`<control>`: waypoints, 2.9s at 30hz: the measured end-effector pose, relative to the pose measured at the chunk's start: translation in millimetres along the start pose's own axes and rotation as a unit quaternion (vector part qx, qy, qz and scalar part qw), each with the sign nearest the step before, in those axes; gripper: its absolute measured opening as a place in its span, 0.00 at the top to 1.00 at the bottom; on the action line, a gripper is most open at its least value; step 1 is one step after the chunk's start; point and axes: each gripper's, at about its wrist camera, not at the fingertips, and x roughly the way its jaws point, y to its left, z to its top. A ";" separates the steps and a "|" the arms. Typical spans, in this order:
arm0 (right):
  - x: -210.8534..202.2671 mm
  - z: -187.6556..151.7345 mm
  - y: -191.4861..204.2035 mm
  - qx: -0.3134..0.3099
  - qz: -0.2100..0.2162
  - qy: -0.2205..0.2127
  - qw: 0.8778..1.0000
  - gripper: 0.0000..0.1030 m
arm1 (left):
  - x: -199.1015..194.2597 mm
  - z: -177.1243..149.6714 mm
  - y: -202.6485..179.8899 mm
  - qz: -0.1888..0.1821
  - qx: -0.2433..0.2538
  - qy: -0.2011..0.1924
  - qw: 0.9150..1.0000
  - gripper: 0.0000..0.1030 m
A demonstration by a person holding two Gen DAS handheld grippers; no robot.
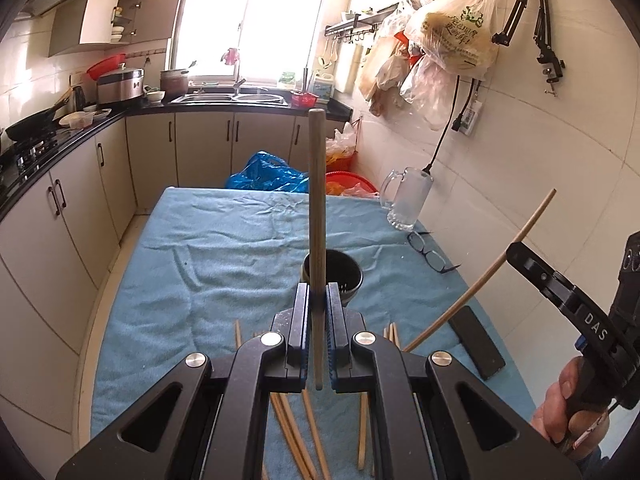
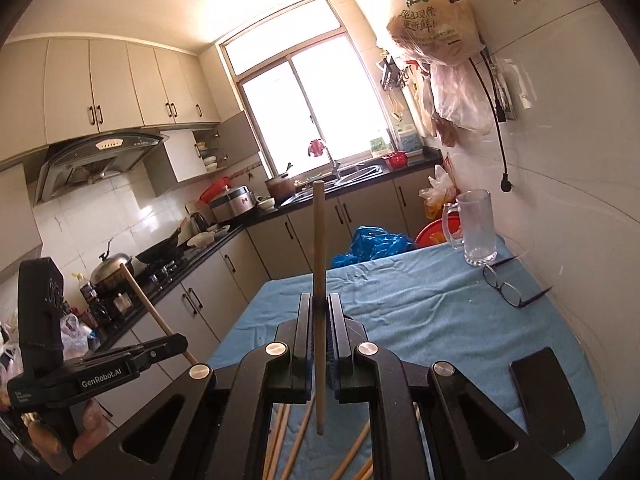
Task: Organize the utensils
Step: 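Lift both chopsticks upright and carry them over the black holder cup, then lower both chopsticks into the holder cup and open both tools, then move both open tools back over the remaining chopsticks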
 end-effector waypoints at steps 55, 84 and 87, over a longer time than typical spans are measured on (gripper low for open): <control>125.1 44.1 -33.4 0.025 -0.049 0.053 0.997 0.53 | 101.7 57.8 35.9 0.051 -0.057 0.008 0.997 0.57; 24.8 -134.4 -33.5 0.006 -0.112 0.190 0.975 0.46 | 42.6 -149.5 10.1 0.180 0.008 0.045 0.983 0.50; 27.5 -138.1 -31.6 0.003 -0.110 0.196 0.974 0.46 | 44.5 -150.2 8.7 0.172 0.001 0.050 0.984 0.50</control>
